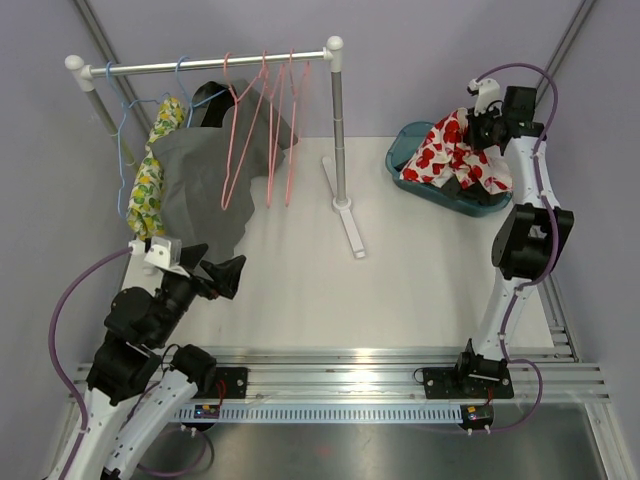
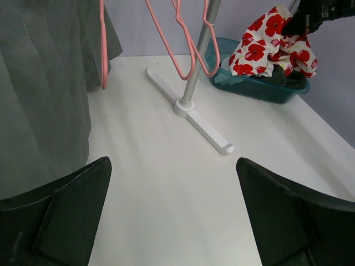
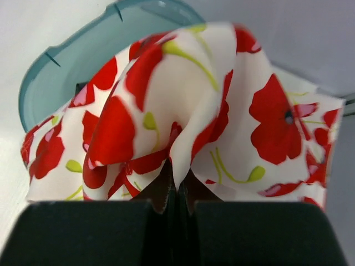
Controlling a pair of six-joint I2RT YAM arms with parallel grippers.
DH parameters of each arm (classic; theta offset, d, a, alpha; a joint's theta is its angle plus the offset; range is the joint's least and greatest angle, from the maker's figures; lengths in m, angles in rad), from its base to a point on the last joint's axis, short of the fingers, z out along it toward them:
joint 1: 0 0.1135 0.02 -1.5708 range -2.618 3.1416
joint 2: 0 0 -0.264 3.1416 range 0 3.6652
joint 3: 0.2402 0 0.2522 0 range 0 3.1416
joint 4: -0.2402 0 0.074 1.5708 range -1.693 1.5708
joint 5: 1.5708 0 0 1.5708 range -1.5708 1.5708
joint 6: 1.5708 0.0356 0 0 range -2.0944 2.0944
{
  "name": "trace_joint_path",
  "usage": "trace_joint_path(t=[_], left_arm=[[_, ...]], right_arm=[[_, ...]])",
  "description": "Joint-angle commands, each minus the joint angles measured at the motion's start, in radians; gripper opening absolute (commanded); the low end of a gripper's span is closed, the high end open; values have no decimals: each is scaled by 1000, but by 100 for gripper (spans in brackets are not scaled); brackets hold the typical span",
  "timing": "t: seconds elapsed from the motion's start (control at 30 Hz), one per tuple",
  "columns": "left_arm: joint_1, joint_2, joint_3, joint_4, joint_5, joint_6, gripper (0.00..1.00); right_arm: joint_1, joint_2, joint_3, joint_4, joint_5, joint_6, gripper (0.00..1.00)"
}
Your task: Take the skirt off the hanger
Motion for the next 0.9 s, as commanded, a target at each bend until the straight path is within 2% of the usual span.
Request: trace_joint_path(t=[0.0, 0.1, 0.23, 0.37, 0.43, 0.53, 0.57, 0.63, 0.67, 0.87], left_arm=[[3, 18, 45, 48, 3, 9, 99], [3, 30, 75, 44, 6, 17, 99], [1, 54, 104, 57, 17, 21, 99], [3, 114, 143, 82, 37, 17, 99], [3, 142, 186, 90, 40, 14, 99], [3, 214, 256, 93, 31, 3, 99], [3, 231, 273, 94, 12, 0, 99], [3, 289, 336, 100, -8, -8, 99], [3, 309, 360, 102, -29, -9, 99], [3, 491, 561, 76, -173, -2, 99]], right_arm=[[6, 130, 82, -99, -78, 29, 0], [15, 264, 127, -202, -87, 12, 1], [19, 325, 107, -233, -66, -12, 9], [17, 327, 102, -275, -73, -57, 16], [17, 266, 89, -282, -84, -67, 20], [17, 132, 32, -232, -69, -55, 34], [17, 102, 21, -229, -60, -52, 44], [18, 20, 18, -233, -43, -49, 53], [17, -9, 6, -232, -25, -48, 62], [17, -201, -104, -232, 5, -37, 82]])
